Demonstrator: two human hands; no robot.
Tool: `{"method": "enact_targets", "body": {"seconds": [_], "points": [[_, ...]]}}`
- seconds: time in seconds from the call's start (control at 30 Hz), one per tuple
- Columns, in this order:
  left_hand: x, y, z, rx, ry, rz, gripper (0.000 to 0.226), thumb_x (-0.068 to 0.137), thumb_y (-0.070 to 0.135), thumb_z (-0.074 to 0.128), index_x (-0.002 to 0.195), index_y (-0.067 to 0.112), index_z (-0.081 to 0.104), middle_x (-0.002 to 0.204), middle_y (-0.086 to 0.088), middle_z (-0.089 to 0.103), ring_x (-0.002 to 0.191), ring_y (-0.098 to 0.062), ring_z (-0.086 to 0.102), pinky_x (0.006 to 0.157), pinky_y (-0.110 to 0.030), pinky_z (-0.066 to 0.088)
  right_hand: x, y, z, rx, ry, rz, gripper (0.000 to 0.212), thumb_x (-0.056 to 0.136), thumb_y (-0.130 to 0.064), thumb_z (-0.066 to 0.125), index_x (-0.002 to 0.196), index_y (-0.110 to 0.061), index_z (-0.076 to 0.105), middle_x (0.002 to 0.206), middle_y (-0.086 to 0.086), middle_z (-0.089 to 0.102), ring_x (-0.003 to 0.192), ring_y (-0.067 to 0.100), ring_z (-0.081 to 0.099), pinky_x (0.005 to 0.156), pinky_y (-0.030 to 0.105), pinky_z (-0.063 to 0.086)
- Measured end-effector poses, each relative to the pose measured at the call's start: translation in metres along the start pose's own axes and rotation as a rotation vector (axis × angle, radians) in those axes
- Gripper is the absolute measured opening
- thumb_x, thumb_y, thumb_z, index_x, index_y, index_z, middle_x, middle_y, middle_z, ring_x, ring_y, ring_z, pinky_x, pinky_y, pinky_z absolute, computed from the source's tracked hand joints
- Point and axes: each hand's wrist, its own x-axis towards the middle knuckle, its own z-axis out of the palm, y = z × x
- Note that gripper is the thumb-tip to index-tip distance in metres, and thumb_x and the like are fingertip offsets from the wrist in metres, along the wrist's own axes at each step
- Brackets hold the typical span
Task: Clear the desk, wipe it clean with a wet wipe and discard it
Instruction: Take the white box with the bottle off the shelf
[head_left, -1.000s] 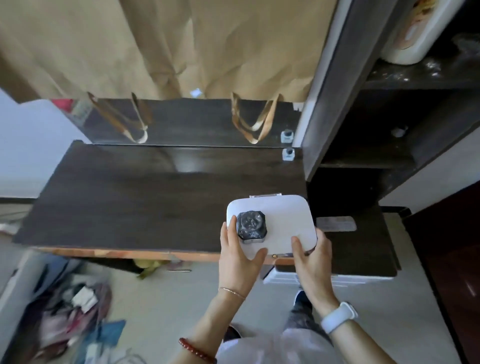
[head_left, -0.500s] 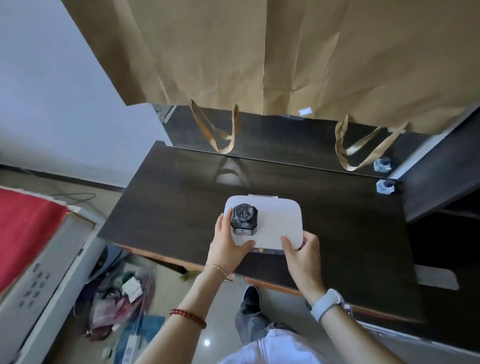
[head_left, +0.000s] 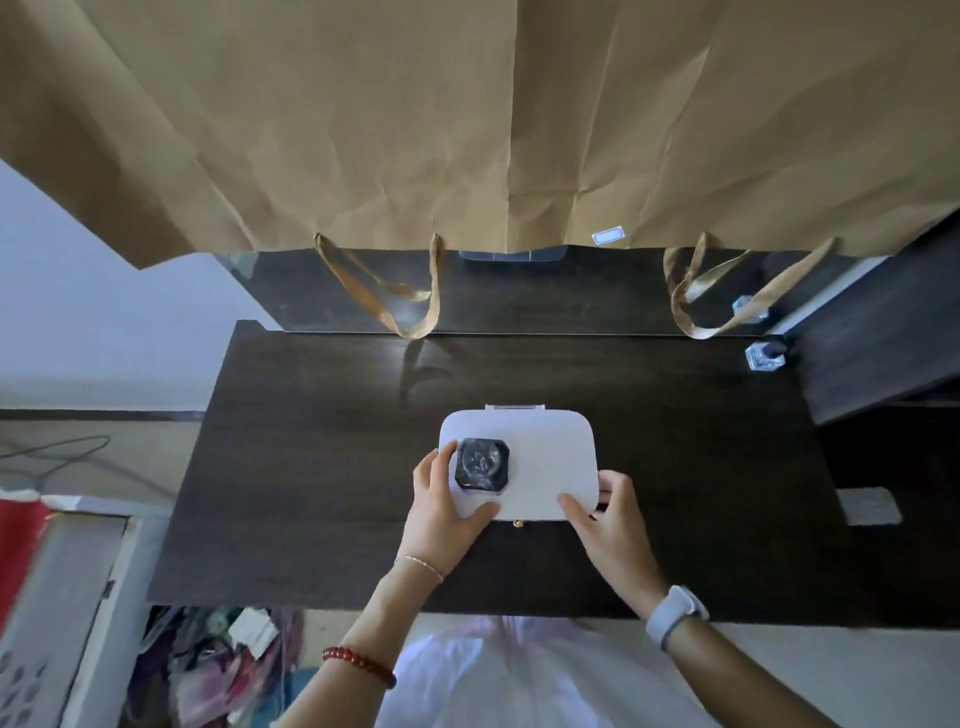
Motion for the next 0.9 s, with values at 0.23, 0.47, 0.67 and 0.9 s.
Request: {"method": "enact_targets", "body": {"seconds": [0.23, 0.47, 0.67, 0.9], "points": [[0.022, 0.0, -0.009, 0.273, 0.006, 0.284, 0.073, 0.066, 0.028, 0.075, 0.13, 0.022, 0.04, 0.136, 0.003, 0.043, 0.134, -0.021, 0.025, 0.1, -0.036, 0.028, -0.003, -0.016, 0.013, -0.46, 0.142, -0.254, 0.058, 0.08, -0.012, 0.066, 0.131, -0.003, 0.04, 0.135, 0.018, 0.042, 0.128, 0.032, 0.037, 0.105, 0.046, 0.036], [0.033, -0.016, -0.049, 0.141, -0.039, 0.32, 0.061, 0.055, 0.02, 0.082, 0.109, 0.013, 0.054, 0.105, 0.003, 0.056, 0.099, -0.017, 0.045, 0.085, -0.022, 0.036, -0.01, -0.046, 0.061, -0.805, 0.103, -0.417, 0.054, 0.074, -0.018, 0.068, 0.126, -0.012, 0.051, 0.131, 0.013, 0.054, 0.125, 0.033, 0.046, 0.103, 0.054, 0.027], [0.065, -0.064, -0.126, 0.11, 0.137, 0.149, 0.063, 0.057, 0.017, 0.084, 0.112, 0.009, 0.054, 0.107, -0.004, 0.058, 0.103, -0.021, 0.045, 0.087, -0.02, 0.031, -0.01, -0.081, 0.115, -0.957, 0.094, -0.265, 0.06, 0.068, -0.036, 0.073, 0.123, -0.019, 0.055, 0.129, 0.01, 0.057, 0.119, 0.03, 0.053, 0.096, 0.06, 0.038], [0.136, -0.098, -0.184, 0.16, 0.204, 0.004, 0.064, 0.061, 0.014, 0.082, 0.116, 0.004, 0.051, 0.116, -0.018, 0.056, 0.11, -0.035, 0.046, 0.094, -0.043, 0.039, -0.005, -0.088, 0.126, -1.019, 0.123, -0.206, 0.056, 0.051, -0.028, 0.085, 0.101, -0.013, 0.066, 0.106, 0.016, 0.067, 0.096, 0.037, 0.064, 0.073, 0.059, 0.052]]}}
